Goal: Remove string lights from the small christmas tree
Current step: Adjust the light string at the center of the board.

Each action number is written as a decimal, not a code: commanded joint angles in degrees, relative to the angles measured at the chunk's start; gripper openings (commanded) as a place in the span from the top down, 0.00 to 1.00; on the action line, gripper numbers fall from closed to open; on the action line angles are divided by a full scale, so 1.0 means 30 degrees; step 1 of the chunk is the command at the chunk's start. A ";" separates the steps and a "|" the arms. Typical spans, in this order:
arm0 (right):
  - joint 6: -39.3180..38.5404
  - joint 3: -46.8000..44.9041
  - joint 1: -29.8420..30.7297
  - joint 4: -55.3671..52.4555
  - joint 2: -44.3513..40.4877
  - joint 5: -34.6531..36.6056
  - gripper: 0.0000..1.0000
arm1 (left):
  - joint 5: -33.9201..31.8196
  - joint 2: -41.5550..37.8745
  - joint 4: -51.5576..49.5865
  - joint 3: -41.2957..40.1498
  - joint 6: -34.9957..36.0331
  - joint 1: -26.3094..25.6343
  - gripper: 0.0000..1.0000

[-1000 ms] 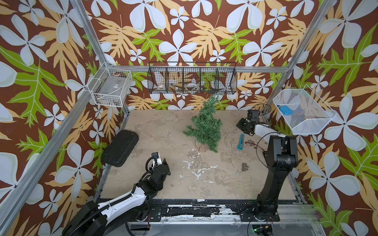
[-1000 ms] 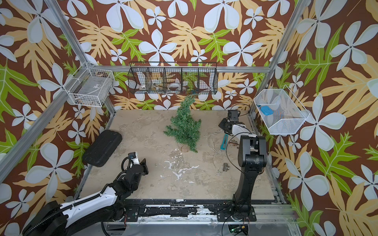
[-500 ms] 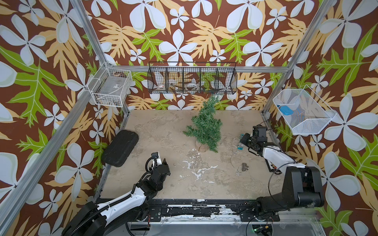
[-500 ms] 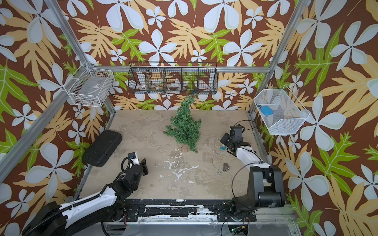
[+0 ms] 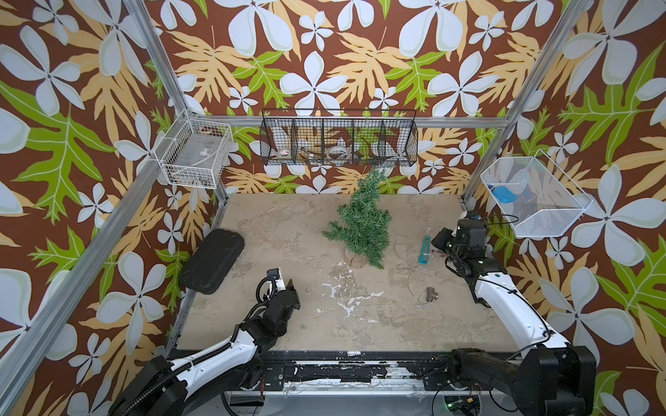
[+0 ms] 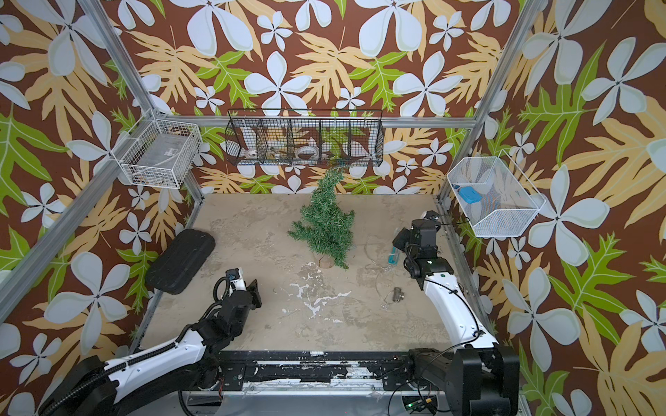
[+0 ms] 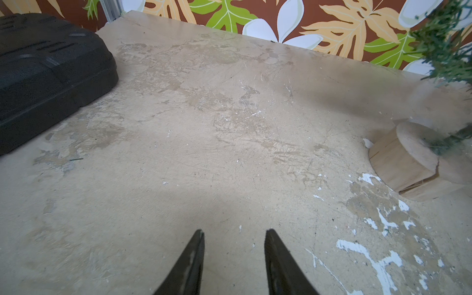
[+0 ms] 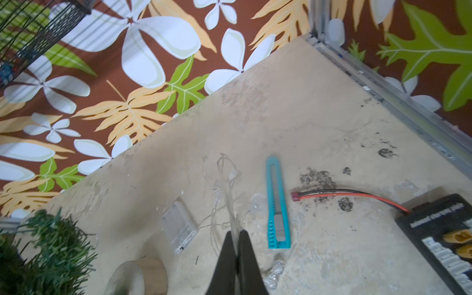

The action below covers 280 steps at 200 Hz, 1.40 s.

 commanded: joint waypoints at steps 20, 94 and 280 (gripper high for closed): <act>-0.0950 -0.0531 0.1644 -0.1692 0.2636 -0.0683 1.00 | -0.0151 -0.0055 0.0165 -0.0010 -0.0002 0.0023 0.59; 0.0513 -0.2460 0.1987 -0.5602 0.2528 -0.1369 0.90 | -0.0076 -0.0220 0.0253 -0.0105 0.0005 0.0022 0.59; 0.0930 -0.1451 0.4857 -0.3375 0.9524 -0.0584 0.81 | -0.0146 -0.0377 0.0311 -0.0200 -0.0002 0.0024 0.60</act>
